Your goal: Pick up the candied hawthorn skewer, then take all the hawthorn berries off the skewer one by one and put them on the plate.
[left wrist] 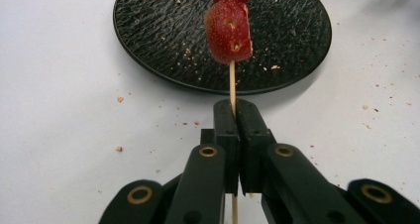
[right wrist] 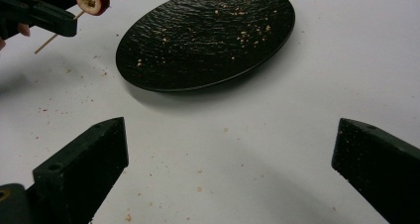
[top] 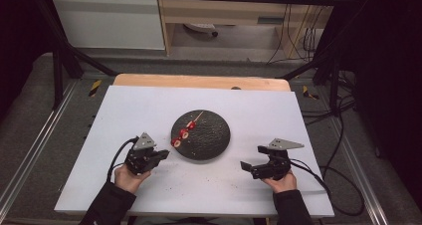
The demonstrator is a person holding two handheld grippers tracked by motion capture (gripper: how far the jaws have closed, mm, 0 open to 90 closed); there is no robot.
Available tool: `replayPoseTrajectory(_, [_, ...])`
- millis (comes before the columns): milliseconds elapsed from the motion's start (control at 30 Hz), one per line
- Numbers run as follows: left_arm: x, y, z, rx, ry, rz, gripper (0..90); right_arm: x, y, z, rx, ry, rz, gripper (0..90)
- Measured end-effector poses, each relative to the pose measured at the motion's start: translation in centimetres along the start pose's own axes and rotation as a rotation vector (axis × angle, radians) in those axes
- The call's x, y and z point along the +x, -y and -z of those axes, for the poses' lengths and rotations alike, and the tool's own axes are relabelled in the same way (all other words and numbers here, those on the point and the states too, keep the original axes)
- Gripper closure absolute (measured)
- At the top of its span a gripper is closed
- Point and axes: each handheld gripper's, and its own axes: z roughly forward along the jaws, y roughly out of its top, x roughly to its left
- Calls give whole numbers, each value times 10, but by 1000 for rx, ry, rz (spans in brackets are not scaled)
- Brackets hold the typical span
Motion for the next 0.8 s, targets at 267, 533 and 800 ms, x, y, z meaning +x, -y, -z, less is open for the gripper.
replayPoseTrajectory(267, [-2,6,1,-34,24,14,879,8,-7,-10,5,-26,-10,22])
replayPoseTrajectory(533, [-6,8,3,-58,23,10,879,15,-14,-18,-8,-52,-44,22])
replayPoseTrajectory(800, [-13,10,3,-73,36,-6,879,20,-24,-26,-34,-82,-81,23])
